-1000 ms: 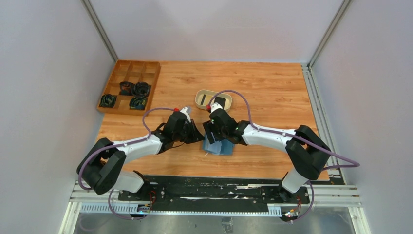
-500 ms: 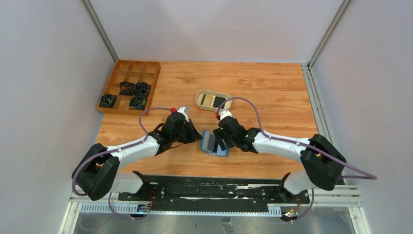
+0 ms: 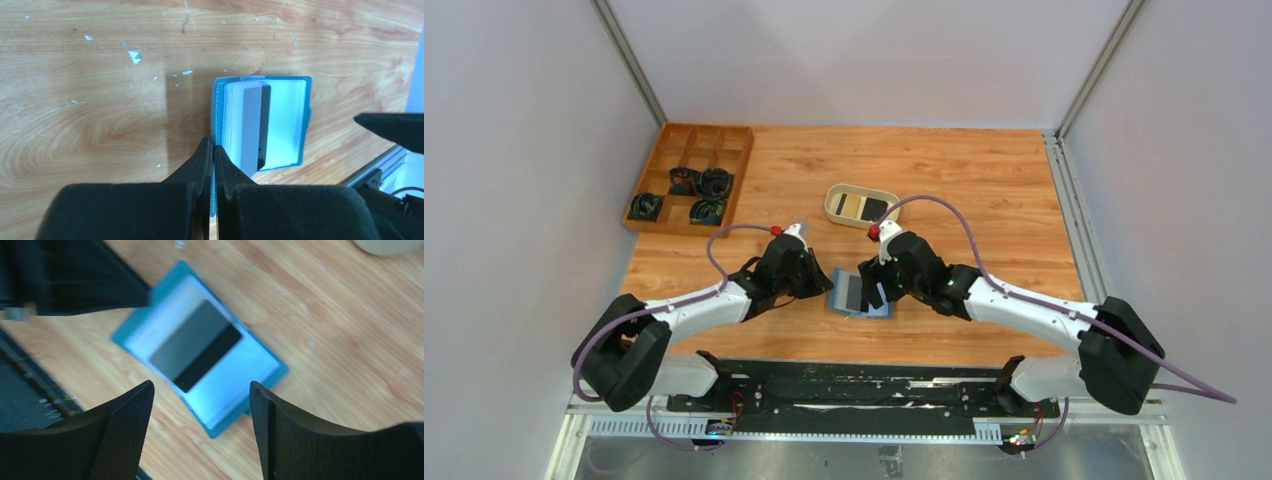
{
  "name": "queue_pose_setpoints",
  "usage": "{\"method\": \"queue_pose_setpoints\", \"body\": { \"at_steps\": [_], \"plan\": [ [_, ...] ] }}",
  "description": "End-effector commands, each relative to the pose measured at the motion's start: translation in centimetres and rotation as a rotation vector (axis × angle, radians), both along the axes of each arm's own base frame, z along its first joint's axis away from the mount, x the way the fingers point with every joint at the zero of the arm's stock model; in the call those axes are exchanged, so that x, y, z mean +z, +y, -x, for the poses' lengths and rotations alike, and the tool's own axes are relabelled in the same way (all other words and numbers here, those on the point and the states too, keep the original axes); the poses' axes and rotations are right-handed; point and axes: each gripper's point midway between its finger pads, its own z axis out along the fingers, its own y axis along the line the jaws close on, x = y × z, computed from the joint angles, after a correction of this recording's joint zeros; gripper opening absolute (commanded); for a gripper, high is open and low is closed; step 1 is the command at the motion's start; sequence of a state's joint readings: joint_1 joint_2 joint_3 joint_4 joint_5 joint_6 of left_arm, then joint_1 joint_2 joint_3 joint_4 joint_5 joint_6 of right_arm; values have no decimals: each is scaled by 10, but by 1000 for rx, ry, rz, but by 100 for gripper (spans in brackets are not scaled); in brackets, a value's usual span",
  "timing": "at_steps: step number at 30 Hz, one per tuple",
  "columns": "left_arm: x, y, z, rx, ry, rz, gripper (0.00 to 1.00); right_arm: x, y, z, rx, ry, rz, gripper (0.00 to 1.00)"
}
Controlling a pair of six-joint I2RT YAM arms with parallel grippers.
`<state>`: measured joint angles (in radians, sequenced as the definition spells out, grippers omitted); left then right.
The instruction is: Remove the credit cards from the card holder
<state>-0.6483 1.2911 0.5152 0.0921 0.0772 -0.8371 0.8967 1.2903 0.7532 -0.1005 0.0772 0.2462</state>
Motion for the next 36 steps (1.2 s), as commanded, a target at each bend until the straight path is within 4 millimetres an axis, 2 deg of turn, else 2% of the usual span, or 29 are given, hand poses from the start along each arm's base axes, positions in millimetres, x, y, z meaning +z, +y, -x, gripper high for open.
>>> {"method": "queue_pose_setpoints", "body": {
  "at_steps": [1, 6, 7, 14, 17, 22, 26, 36],
  "plan": [
    [-16, 16, 0, 31, 0, -90, 0, 12, 41, 25, 221, 59, -169, 74],
    [-34, 25, 0, 48, 29, -159, 0, -14, 43, 35, 362, 119, -60, 79],
    [-36, 25, 0, 46, 34, -162, 0, -15, 44, 31, 363, 124, -44, 80],
    [-33, 29, -3, 61, 25, -192, 0, -13, 49, 6, 185, 202, -124, 79],
    [-35, 34, -1, 61, 34, -224, 0, -22, 51, 8, 130, 263, -178, 78],
    [-38, 37, 1, 63, 38, -244, 0, -27, 65, 16, 127, 334, -310, 77],
    [-37, 38, 3, 64, 33, -252, 0, -35, 71, 20, 118, 378, -342, 77],
    [-34, 43, 6, 71, 28, -282, 0, -57, 57, 19, 16, 415, -304, 76]
  ]
}}
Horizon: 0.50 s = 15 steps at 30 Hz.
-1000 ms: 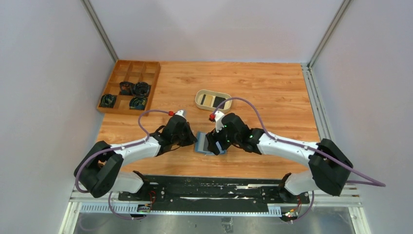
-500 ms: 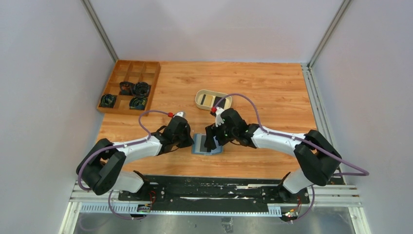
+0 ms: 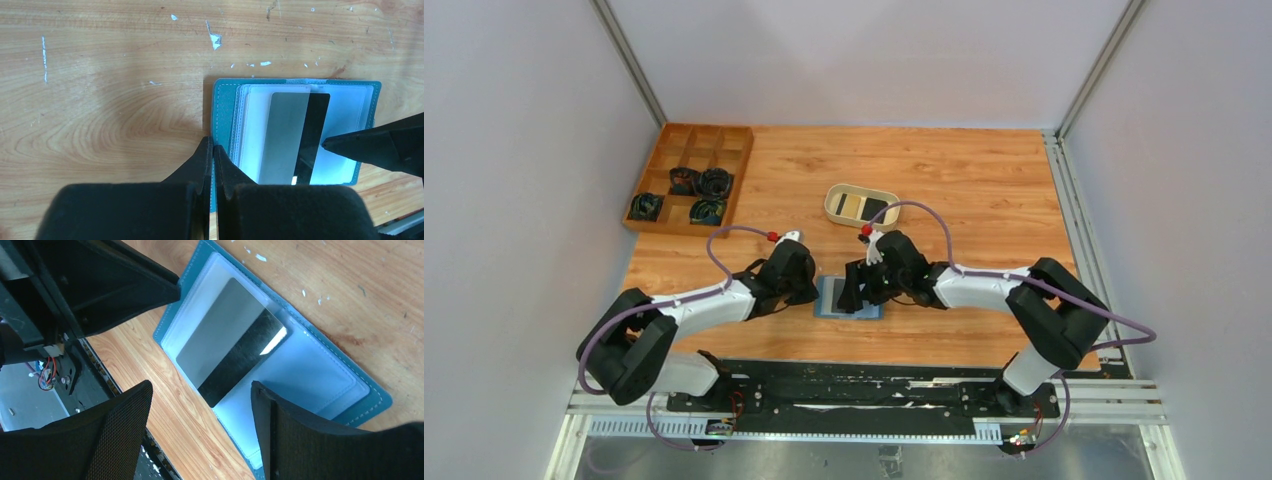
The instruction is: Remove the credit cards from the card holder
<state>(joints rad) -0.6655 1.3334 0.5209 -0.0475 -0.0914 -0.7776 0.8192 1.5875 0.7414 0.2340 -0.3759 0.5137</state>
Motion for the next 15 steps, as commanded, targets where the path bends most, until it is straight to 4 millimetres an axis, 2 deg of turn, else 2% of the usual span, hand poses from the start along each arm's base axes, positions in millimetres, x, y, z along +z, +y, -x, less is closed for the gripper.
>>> {"method": "queue_pose_setpoints", "body": {
  "at_steps": [1, 5, 15],
  "plan": [
    [4, 6, 1, 6, -14, -46, 0, -19, -15, 2, -75, 56, 30, 76],
    [5, 7, 1, 7, -15, -49, 0, -26, -14, 7, -97, 102, -29, 76],
    [5, 6, 3, 8, -14, -60, 0, -27, 13, 15, -107, 244, -296, 73]
  ]
}}
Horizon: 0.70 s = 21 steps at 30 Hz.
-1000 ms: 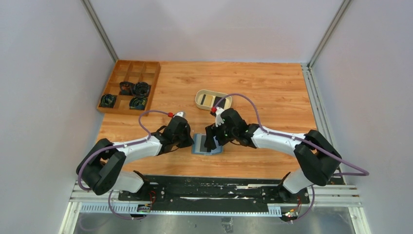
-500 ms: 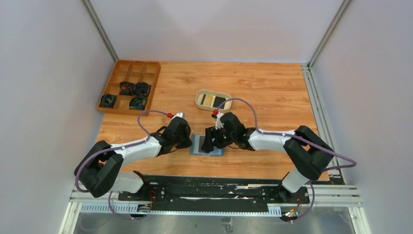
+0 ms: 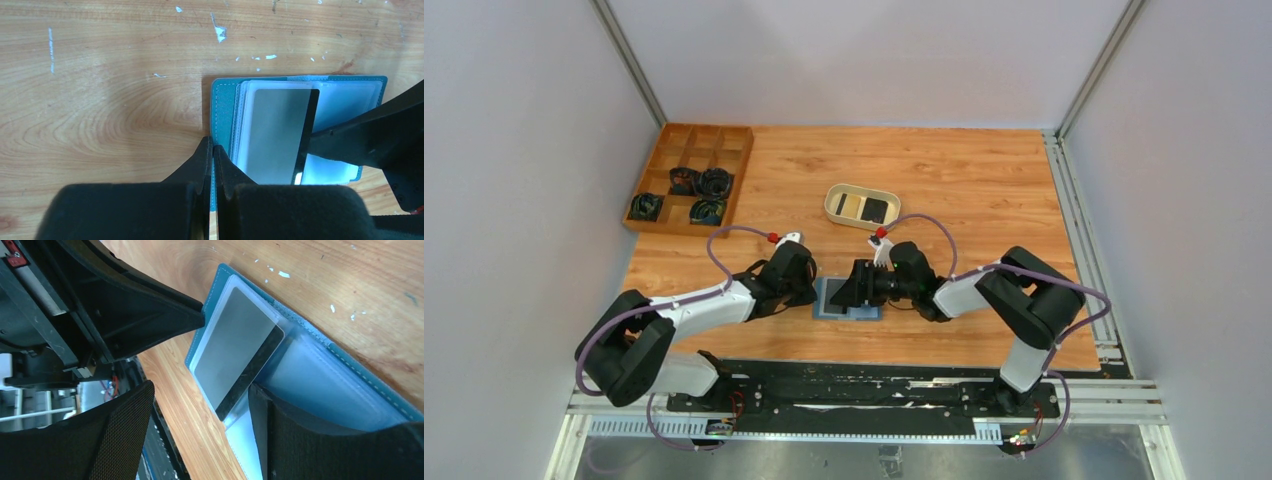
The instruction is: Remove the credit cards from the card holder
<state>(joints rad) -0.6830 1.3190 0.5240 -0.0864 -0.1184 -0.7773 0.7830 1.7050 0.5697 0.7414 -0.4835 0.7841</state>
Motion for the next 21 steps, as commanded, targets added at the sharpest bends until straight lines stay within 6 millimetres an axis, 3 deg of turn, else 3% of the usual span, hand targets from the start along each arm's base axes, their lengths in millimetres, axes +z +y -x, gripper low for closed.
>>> {"method": "queue_pose_setpoints", "body": {
  "at_steps": [1, 10, 21],
  "plan": [
    [6, 4, -1, 10, -18, -33, 0, -21, -2, 16, -6, 136, -46, 73],
    [6, 5, -1, 13, -21, -41, 0, -22, -4, 20, -18, 151, -72, 70],
    [6, 6, 1, 16, -21, -41, 0, 6, 4, 13, -74, 133, -334, 58]
  ]
}}
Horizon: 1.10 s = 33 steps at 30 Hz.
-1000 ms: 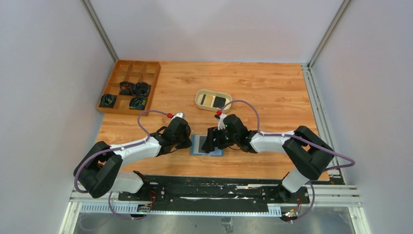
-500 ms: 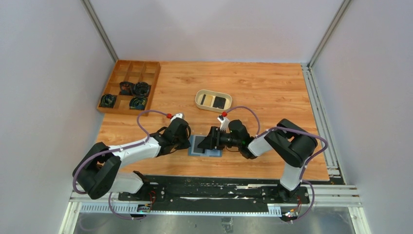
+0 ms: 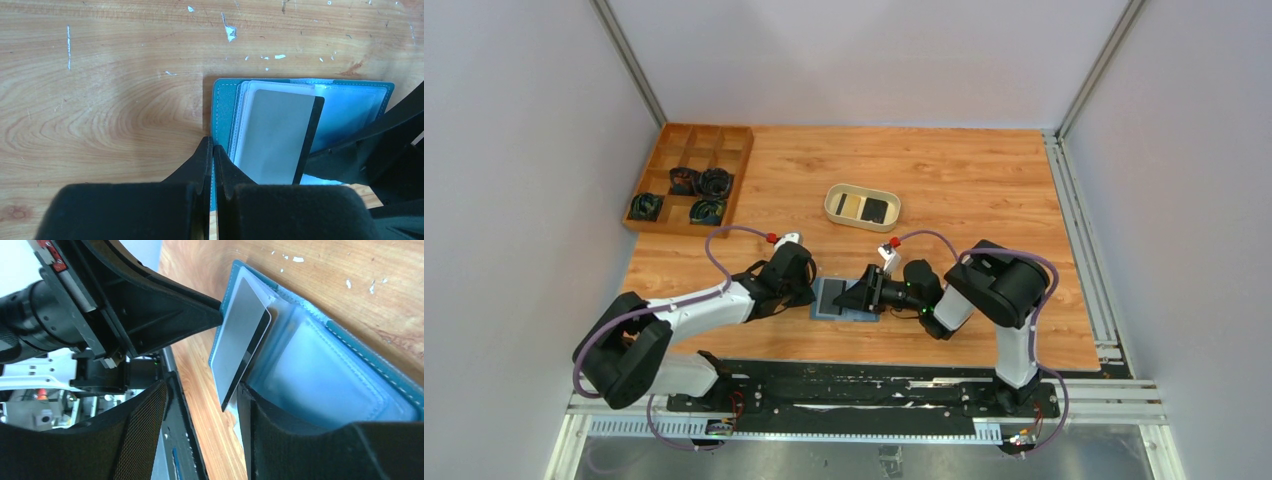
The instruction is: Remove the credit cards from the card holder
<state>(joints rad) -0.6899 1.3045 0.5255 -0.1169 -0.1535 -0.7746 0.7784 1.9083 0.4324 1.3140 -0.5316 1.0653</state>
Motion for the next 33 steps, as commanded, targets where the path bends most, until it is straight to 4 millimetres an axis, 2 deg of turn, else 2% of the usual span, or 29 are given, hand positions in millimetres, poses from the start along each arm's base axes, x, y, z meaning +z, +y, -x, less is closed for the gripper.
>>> {"method": "queue_pose_setpoints", "body": {
  "at_steps": [1, 7, 12, 25, 29, 33],
  "plan": [
    [6, 0, 1, 2, -14, -10, 0, 4, -1, 2, -30, 29, -97, 58],
    [7, 2, 2, 5, -17, -11, 0, 3, -2, 0, -49, 31, -107, 57],
    [7, 1, 2, 6, -17, -9, 0, -3, 0, -2, -49, 46, -97, 49],
    [8, -1, 4, 1, -19, -4, 0, -21, 7, -4, -46, 89, -7, 49],
    [9, -1, 4, 1, -21, -2, 0, -34, 7, -5, -45, 117, 105, 49],
    [9, -1, 5, 2, -21, -2, 0, -27, 9, -6, -36, 93, 131, 50]
  ]
}}
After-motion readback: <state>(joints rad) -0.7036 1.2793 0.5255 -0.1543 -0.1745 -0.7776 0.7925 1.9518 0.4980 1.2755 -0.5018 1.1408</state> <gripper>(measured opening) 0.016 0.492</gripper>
